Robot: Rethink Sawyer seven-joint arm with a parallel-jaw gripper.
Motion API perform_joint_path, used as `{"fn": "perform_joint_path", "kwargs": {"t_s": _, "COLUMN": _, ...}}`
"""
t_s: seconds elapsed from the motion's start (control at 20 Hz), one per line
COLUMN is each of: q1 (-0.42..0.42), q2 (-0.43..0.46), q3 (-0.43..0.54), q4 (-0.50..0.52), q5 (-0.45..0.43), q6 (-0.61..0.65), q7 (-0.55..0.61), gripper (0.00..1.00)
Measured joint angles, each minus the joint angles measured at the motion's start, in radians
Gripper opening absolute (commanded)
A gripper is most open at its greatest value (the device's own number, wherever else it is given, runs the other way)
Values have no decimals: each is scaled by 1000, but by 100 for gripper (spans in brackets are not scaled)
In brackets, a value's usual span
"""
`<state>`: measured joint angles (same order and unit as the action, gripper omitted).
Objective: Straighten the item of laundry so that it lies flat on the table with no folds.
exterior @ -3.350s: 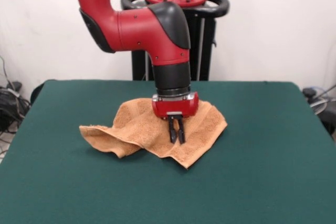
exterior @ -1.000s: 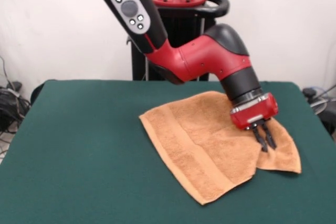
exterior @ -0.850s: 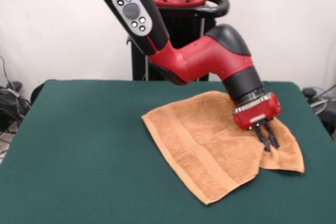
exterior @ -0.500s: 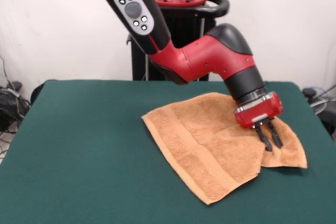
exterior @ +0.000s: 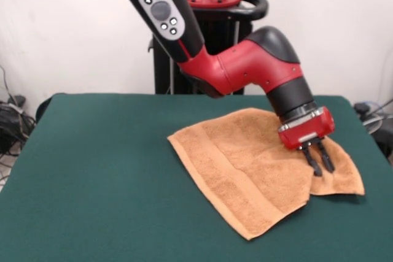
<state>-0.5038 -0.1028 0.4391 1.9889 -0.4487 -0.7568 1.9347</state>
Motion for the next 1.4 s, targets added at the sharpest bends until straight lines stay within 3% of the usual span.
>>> {"fn": "perform_joint_path", "kwargs": {"t_s": 0.3, "q1": 1, "q2": -44, "q3": 0, "q4": 67, "q5": 64, "q6": 69, "q7": 0, "gripper": 100}}
{"fn": "perform_joint_path", "kwargs": {"t_s": 0.7, "q1": 1, "q2": -71, "q3": -1, "q4": 143, "q5": 70, "q6": 169, "q7": 0, "gripper": 100}}
{"fn": "perform_joint_path", "kwargs": {"t_s": 1.4, "q1": 1, "q2": -80, "q3": -5, "q4": 229, "q5": 72, "q6": 196, "q7": 0, "gripper": 100}}
